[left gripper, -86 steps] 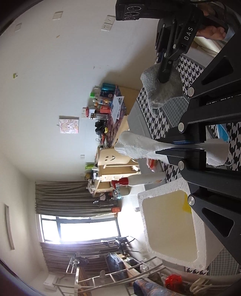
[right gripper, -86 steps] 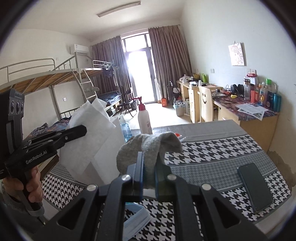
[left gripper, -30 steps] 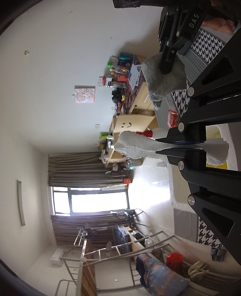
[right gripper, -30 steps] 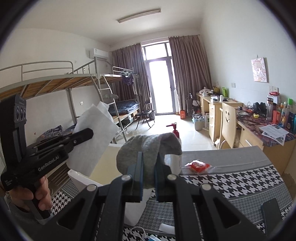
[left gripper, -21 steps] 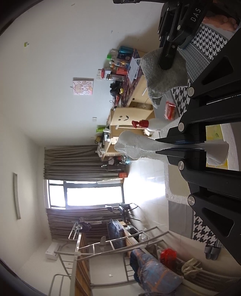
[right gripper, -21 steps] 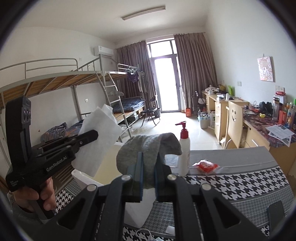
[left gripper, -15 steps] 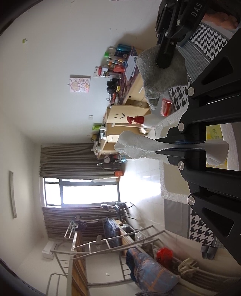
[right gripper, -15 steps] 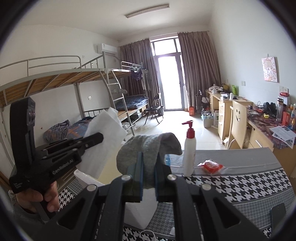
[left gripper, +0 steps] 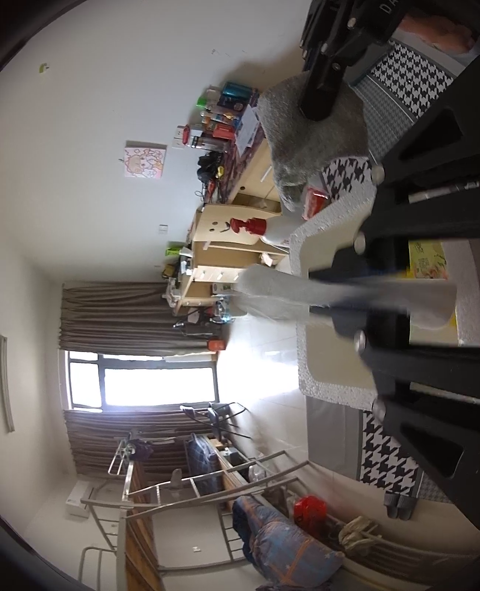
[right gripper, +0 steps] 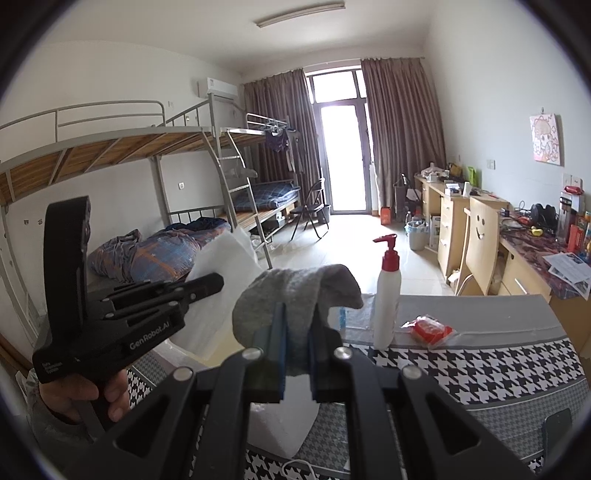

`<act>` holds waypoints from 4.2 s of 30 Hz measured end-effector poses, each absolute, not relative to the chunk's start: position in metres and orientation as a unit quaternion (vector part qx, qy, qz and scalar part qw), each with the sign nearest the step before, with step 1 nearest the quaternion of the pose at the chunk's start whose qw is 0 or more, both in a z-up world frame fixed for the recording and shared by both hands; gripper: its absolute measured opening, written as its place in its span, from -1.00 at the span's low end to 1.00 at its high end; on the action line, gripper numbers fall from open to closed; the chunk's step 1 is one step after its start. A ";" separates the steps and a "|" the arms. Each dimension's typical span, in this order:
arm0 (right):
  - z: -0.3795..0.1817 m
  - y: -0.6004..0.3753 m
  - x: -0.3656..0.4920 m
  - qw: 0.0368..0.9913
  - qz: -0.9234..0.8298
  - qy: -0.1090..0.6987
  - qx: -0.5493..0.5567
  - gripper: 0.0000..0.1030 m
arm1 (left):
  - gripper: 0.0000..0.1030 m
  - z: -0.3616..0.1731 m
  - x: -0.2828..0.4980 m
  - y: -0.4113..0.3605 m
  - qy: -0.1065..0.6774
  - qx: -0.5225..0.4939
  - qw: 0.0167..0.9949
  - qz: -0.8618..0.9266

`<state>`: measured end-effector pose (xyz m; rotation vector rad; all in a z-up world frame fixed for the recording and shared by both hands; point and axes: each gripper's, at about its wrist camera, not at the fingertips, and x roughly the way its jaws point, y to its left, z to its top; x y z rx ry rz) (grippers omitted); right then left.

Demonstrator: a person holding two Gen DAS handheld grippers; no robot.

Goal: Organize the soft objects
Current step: 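Open the left tool to drop the tissue into the foam box, then lower the right tool into the foam box and open it to release the sock, then withdraw both tools from the foam box back over the table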

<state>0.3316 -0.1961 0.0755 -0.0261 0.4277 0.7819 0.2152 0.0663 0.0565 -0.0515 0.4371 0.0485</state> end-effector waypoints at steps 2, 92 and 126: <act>0.075 -0.195 0.333 0.902 0.377 0.209 -0.012 -0.76 | 0.17 0.056 0.214 0.068 0.214 -0.029 0.976 0.030; 0.057 -0.105 0.324 0.876 0.399 0.252 -0.095 0.43 | 0.98 0.057 0.128 0.129 0.155 -0.061 0.977 0.130; 0.077 -0.167 0.294 0.906 0.374 0.192 -0.044 0.83 | 0.98 0.071 0.105 0.087 0.144 -0.040 0.983 0.110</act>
